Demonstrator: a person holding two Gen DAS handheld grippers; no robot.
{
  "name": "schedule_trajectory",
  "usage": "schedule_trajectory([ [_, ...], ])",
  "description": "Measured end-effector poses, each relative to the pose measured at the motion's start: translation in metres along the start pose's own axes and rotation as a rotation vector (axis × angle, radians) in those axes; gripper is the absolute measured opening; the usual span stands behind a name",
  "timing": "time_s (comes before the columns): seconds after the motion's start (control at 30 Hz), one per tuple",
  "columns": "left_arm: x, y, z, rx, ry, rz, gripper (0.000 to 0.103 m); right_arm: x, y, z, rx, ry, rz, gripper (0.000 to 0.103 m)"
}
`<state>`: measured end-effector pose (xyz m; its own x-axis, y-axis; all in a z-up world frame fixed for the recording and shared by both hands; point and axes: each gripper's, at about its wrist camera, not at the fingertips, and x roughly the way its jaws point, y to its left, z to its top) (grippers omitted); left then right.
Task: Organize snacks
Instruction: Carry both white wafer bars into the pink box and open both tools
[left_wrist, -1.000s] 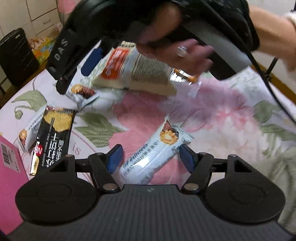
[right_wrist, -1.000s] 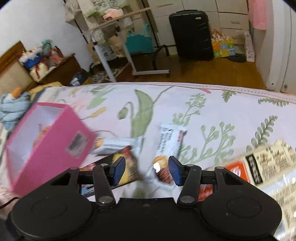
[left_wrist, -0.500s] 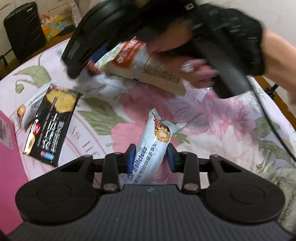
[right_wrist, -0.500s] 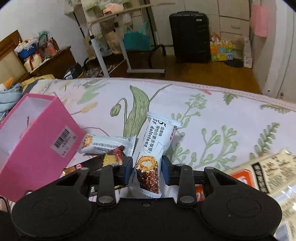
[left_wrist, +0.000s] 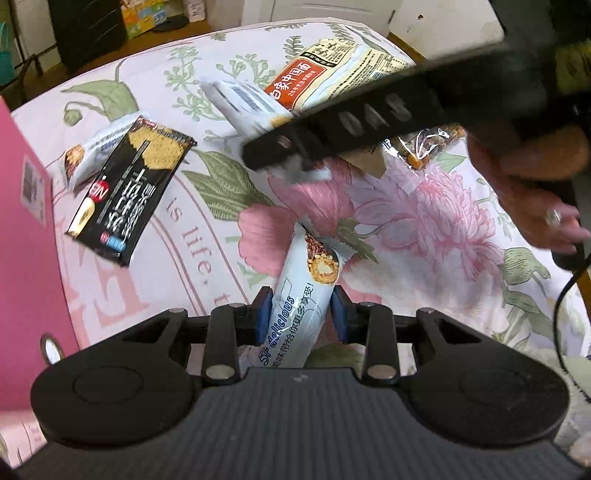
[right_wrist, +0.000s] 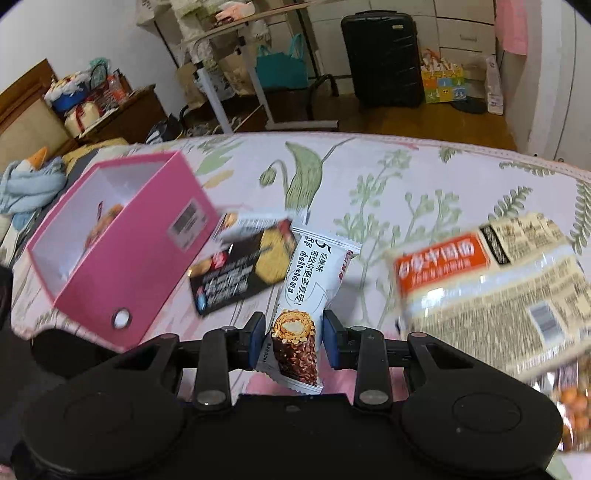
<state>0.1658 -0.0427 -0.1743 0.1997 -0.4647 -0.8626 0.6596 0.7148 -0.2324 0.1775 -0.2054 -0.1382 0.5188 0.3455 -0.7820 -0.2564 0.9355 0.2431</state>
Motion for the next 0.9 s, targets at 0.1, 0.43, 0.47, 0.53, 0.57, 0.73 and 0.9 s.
schedule_trajectory([
  [0.1,-0.008,0.000,-0.003,-0.033,-0.002,-0.001,0.032,-0.009,0.002,-0.011,0.009,0.015,0.008,0.038],
  [0.43,-0.048,0.007,-0.020,-0.164,0.001,-0.010,0.032,-0.057,0.014,-0.032,-0.058,0.100,0.057,0.038],
  [0.47,-0.051,0.008,-0.022,-0.172,0.009,-0.005,0.032,-0.063,0.018,-0.034,-0.076,0.111,0.069,0.038],
  [0.53,-0.060,0.010,-0.028,-0.190,0.023,0.003,0.032,-0.075,0.027,-0.039,-0.112,0.133,0.087,0.038],
  [0.57,-0.065,0.011,-0.030,-0.199,0.024,0.004,0.032,-0.079,0.031,-0.041,-0.121,0.141,0.095,0.038],
  [0.73,-0.110,0.015,-0.038,-0.221,-0.013,0.009,0.032,-0.092,0.055,-0.047,-0.137,0.188,0.150,0.038],
  [0.9,-0.155,0.018,-0.040,-0.226,-0.059,0.029,0.032,-0.107,0.088,-0.042,-0.192,0.175,0.174,0.038],
])
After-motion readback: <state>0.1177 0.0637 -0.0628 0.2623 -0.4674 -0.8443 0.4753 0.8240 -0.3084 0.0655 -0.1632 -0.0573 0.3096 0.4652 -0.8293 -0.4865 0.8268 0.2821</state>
